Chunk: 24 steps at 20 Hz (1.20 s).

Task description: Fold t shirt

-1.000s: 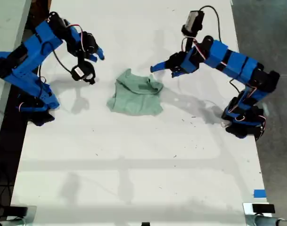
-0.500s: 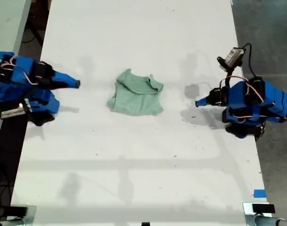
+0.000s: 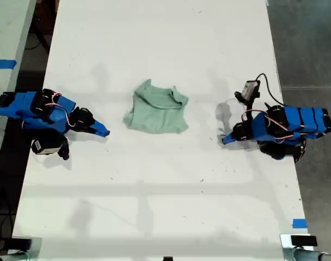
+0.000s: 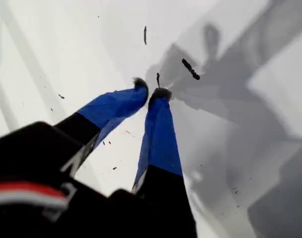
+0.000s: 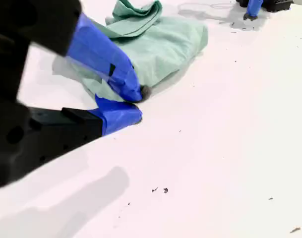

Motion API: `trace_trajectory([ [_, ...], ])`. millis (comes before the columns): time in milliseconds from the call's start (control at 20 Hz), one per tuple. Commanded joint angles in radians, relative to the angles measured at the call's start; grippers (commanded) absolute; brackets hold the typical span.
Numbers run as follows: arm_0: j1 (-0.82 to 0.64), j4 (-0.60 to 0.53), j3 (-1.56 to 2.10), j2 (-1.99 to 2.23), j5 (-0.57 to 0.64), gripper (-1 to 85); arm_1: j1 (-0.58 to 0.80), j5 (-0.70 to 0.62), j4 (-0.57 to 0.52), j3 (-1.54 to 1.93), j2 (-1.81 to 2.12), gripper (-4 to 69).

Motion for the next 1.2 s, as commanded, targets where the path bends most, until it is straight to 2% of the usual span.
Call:
trace_trajectory([
  [0,0.02,-0.009,0.003,0.011,0.137,7.3,-0.038,-0.043,-0.021,0.029,0.003,10.7],
  [200,0.02,-0.009,0.003,0.011,0.137,8.4,-0.048,-0.081,-0.034,0.041,0.003,10.6],
  [1150,0.02,-0.009,0.003,0.011,0.137,8.4,-0.041,-0.074,-0.037,0.046,0.003,10.6],
])
